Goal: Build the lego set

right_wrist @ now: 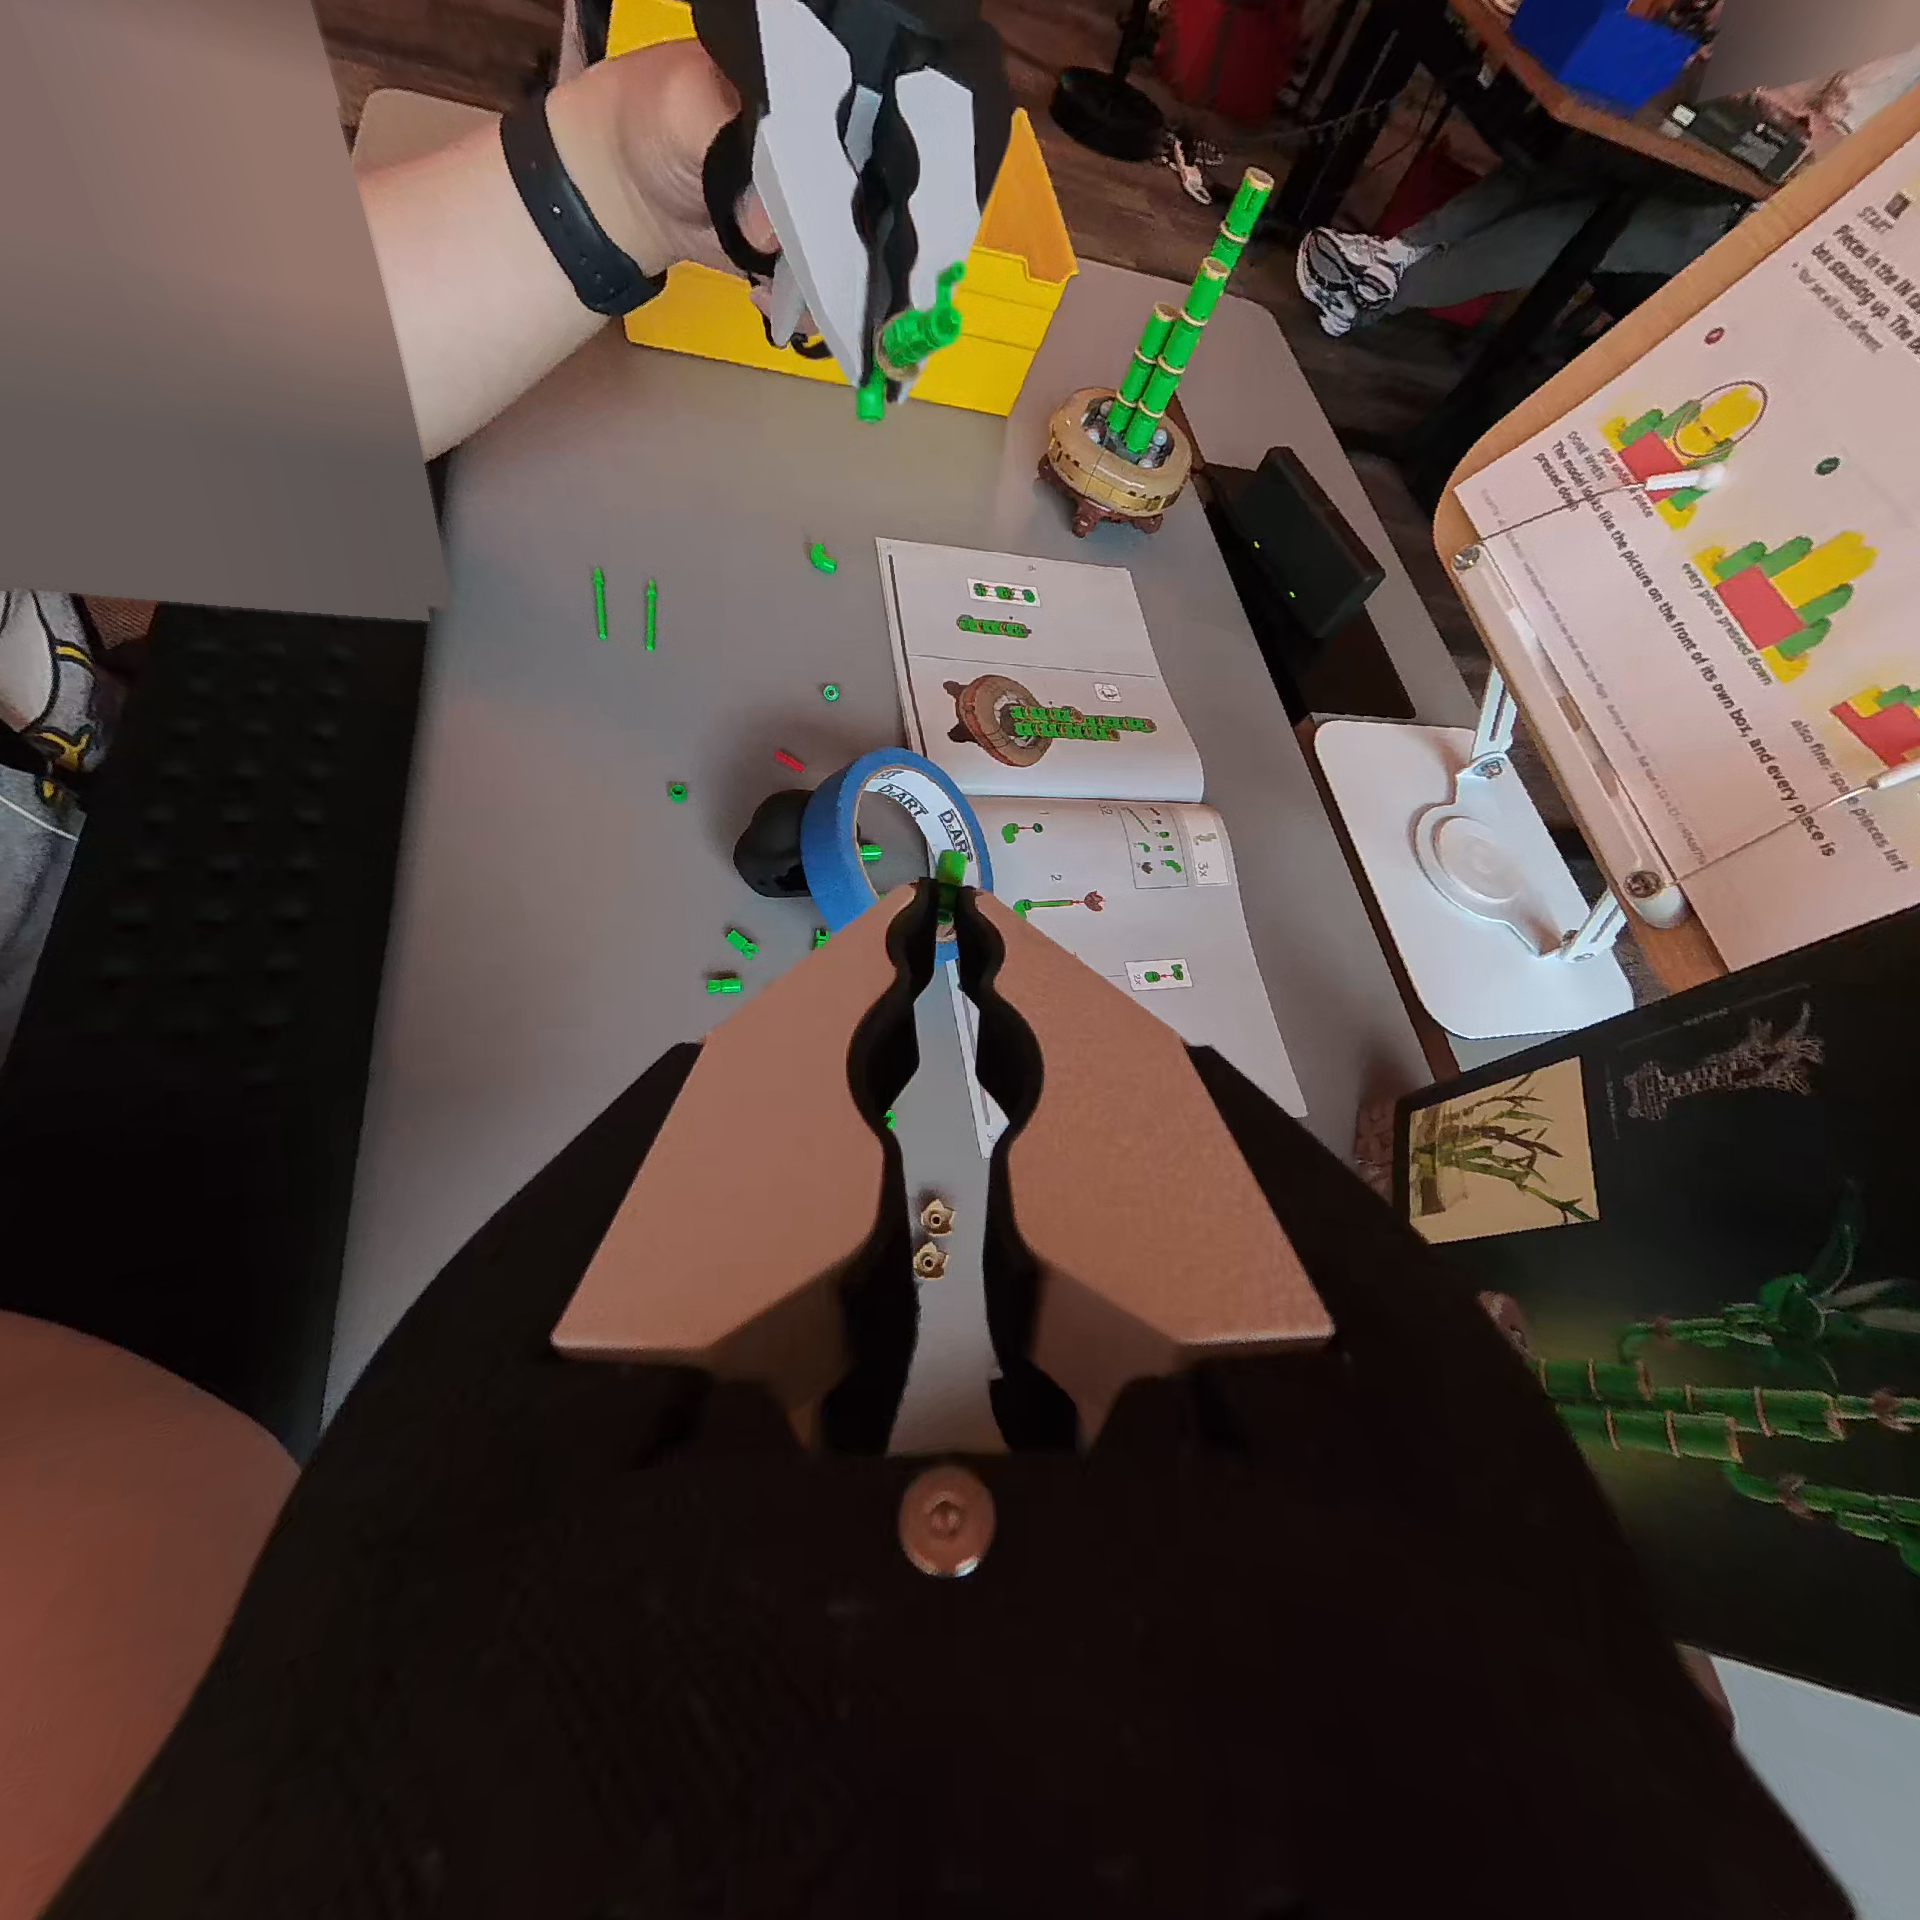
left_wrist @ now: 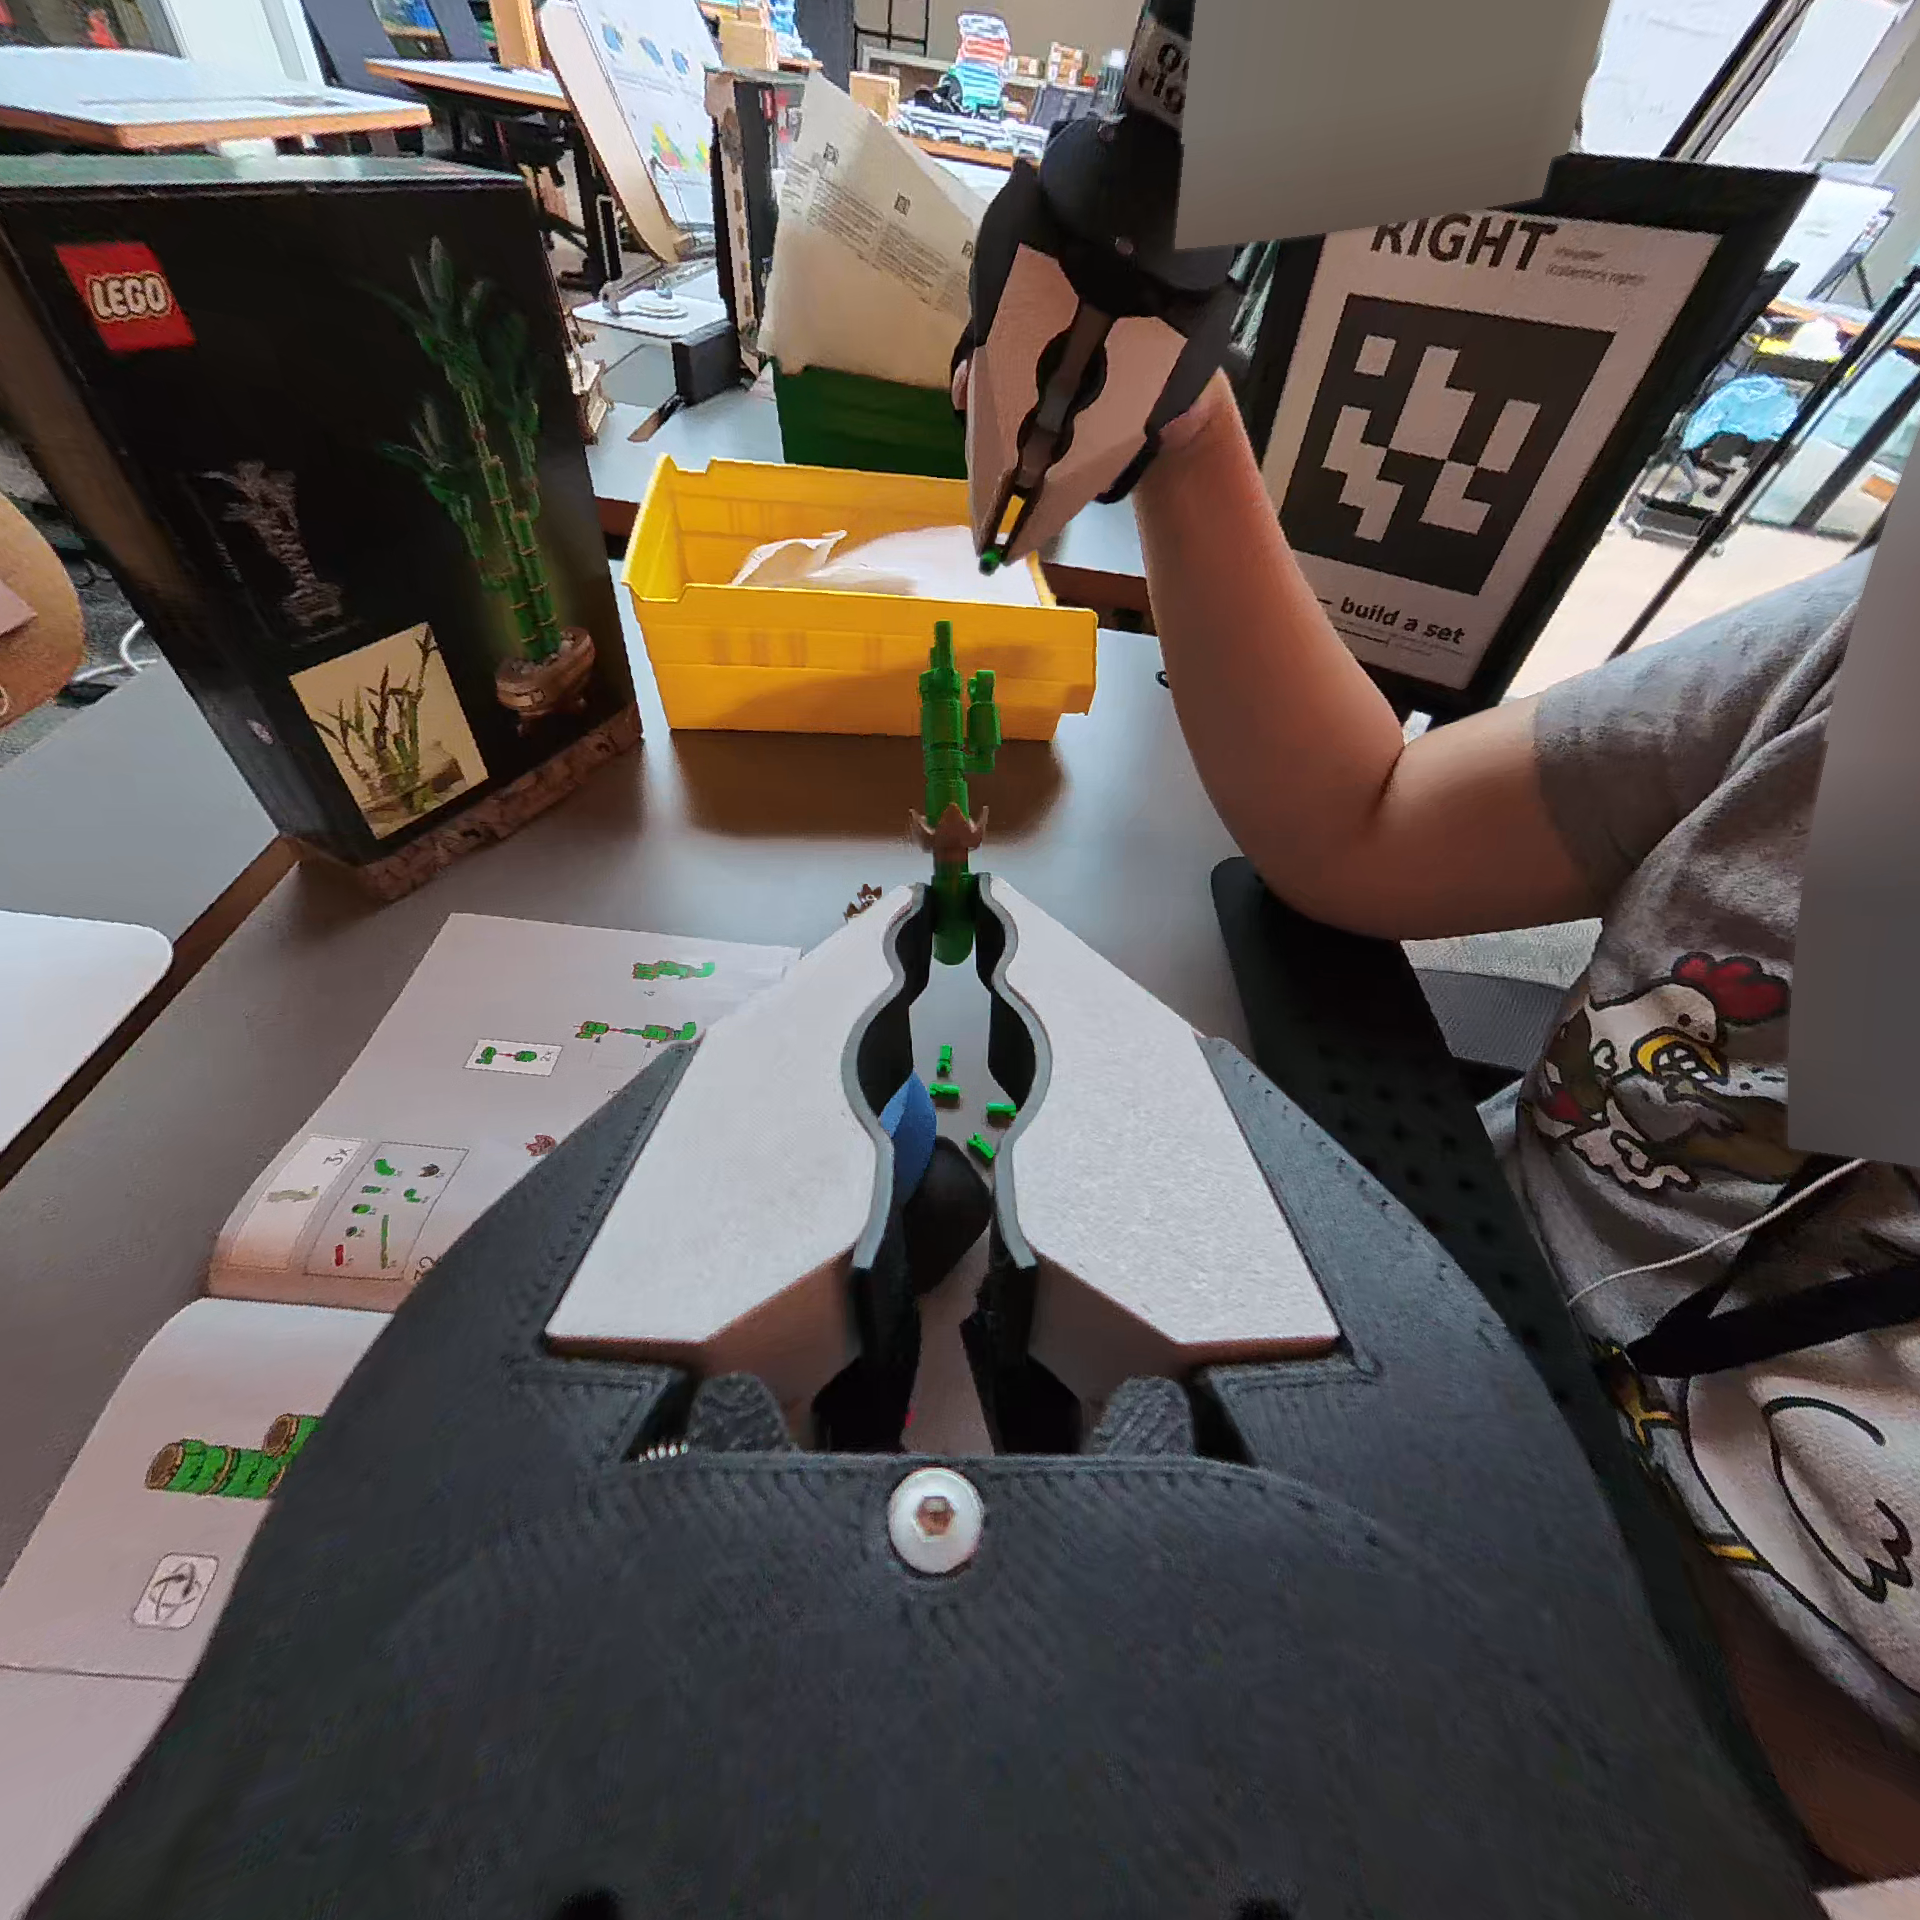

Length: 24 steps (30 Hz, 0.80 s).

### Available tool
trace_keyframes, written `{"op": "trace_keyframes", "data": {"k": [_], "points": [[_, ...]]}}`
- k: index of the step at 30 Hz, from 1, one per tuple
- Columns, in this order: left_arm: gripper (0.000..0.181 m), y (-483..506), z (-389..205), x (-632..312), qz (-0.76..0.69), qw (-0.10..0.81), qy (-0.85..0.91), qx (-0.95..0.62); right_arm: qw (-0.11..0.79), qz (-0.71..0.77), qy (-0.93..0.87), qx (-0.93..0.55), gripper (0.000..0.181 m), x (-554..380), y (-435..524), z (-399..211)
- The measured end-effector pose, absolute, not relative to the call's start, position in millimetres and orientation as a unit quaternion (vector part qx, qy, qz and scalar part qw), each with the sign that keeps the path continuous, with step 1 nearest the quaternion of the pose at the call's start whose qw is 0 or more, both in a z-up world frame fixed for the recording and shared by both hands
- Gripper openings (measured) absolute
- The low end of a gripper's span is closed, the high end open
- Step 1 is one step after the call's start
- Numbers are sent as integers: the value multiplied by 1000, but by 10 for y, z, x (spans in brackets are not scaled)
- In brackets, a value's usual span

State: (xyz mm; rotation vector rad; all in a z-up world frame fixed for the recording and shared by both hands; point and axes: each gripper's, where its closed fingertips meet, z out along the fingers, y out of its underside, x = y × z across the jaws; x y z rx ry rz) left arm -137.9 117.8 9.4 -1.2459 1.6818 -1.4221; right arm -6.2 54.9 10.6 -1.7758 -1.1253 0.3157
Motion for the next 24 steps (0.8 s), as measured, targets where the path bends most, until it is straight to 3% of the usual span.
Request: {"op": "trace_keyframes", "data": {"k": [11,24], "points": [[5,1051,-20,-996,-614,261,597,-446,468,124,-464,-742,0,-5,685,-56],[5,1051,-138,-964,-607,244,604,-456,463,123,-467,-743,1,-45,737,-75]]}}
